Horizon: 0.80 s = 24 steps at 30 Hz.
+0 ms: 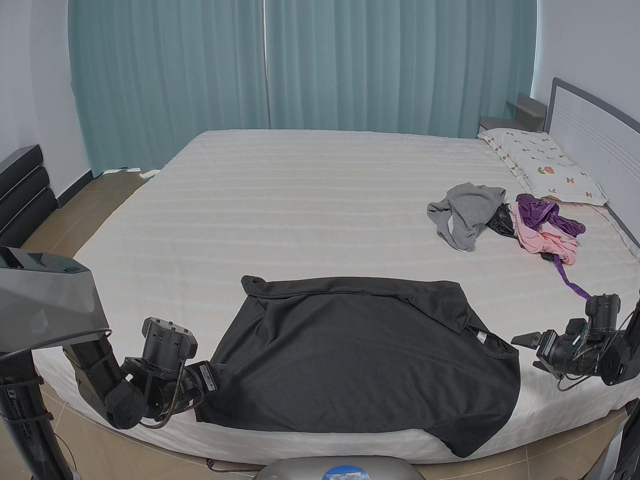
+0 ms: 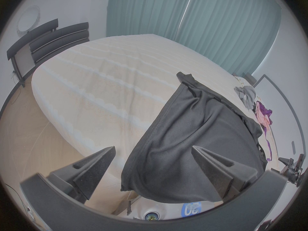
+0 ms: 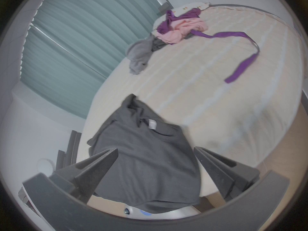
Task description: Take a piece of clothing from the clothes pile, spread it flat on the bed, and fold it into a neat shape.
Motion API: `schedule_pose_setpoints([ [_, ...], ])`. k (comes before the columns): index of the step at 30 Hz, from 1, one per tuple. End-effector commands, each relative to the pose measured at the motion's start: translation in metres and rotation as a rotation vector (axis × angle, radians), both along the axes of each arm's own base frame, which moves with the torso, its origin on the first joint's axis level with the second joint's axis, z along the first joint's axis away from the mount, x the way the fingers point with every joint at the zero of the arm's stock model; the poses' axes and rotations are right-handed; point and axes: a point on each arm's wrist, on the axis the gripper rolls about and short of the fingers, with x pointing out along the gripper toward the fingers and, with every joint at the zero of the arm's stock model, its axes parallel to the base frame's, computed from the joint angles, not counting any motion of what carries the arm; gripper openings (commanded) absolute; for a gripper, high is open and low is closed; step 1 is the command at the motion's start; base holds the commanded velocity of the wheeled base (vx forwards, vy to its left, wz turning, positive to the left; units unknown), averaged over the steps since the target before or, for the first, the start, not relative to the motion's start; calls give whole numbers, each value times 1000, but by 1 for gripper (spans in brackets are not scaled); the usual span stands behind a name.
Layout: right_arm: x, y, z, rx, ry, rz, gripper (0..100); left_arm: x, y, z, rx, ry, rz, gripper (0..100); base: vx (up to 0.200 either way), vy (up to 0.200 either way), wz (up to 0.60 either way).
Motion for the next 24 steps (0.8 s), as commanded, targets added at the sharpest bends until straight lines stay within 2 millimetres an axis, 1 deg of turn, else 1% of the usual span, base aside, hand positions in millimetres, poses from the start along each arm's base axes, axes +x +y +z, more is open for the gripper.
schedule_pose_setpoints([
  [1, 17, 24, 30, 16, -140, 64, 100, 6, -2, 5, -33, -31, 25, 100, 0, 0, 0],
  [2, 17, 24, 30, 16, -140, 64, 100, 6, -2, 5, -33, -31, 25, 100, 0, 0, 0],
  [3, 23, 31, 29, 26, -139, 81, 100, 8, -2, 6, -37, -35, 33, 100, 0, 0, 0],
  [8, 45, 44, 24, 74, -136, 83, 100, 8, -2, 5, -34, -28, 33, 100, 0, 0, 0],
  [11, 64, 58, 14, 66, -119, 44, 100, 10, -1, 4, -34, -28, 36, 100, 200, 0, 0],
  [12, 64, 58, 14, 66, -119, 44, 100, 10, -1, 4, -34, -28, 36, 100, 200, 0, 0],
  [13, 75, 66, 2, 36, -102, 23, 100, 10, -1, 6, -38, -34, 37, 100, 200, 0, 0],
  [17, 89, 82, -19, 8, -75, 34, 100, 9, -2, 7, -42, -40, 33, 100, 200, 0, 0],
  [21, 102, 93, -25, 6, -74, 59, 100, 10, -2, 7, -43, -42, 35, 100, 0, 0, 0],
  [22, 102, 94, -25, 6, -70, 61, 100, 10, -2, 7, -44, -41, 34, 100, 0, 0, 0],
  [24, 108, 101, -28, 2, -29, 80, 100, 10, -2, 7, -48, -42, 33, 100, 0, 0, 0],
])
